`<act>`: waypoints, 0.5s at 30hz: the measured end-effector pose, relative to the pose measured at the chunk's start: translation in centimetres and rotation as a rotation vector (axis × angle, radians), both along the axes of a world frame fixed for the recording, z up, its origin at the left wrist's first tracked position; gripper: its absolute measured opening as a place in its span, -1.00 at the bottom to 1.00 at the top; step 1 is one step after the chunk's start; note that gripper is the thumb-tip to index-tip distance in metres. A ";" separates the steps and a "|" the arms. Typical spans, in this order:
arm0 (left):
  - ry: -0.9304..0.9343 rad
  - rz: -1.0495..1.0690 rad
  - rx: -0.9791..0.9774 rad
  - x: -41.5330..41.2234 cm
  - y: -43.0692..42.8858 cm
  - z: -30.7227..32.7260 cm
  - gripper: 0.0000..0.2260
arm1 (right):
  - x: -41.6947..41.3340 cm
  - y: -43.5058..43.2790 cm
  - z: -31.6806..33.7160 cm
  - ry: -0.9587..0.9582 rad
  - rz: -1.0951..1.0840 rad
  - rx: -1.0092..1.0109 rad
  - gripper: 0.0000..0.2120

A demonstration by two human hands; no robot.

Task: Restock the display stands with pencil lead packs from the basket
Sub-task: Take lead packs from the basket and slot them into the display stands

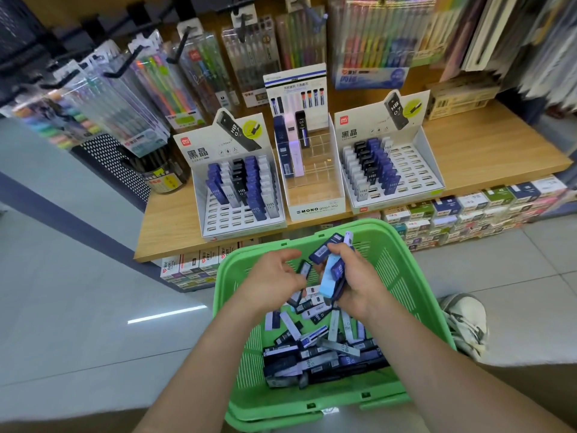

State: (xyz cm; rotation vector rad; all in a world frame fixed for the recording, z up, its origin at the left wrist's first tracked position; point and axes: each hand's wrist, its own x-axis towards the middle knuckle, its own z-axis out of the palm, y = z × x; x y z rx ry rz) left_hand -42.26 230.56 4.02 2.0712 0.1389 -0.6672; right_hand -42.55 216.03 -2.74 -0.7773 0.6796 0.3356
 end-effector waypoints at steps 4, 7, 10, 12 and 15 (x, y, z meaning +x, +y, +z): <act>0.101 0.356 -0.260 1.4 0.8 0.9 -0.76 | 0.1 -0.9 0.3 -0.069 0.161 -0.018 -0.92; 0.041 0.352 -0.273 2.5 0.6 1.0 -0.88 | 0.1 -0.6 0.7 -0.118 0.275 -0.025 -0.92; -0.020 0.133 -0.148 3.2 0.1 0.9 -0.93 | 0.2 -0.3 1.2 -0.183 0.373 -0.039 -0.91; -0.030 0.058 -0.075 3.5 0.2 0.8 -0.89 | 0.3 -0.2 1.6 -0.210 0.393 -0.015 -0.89; -0.035 0.141 -0.171 3.8 0.9 0.8 -0.86 | 0.2 0.0 2.0 -0.227 0.365 0.045 -0.75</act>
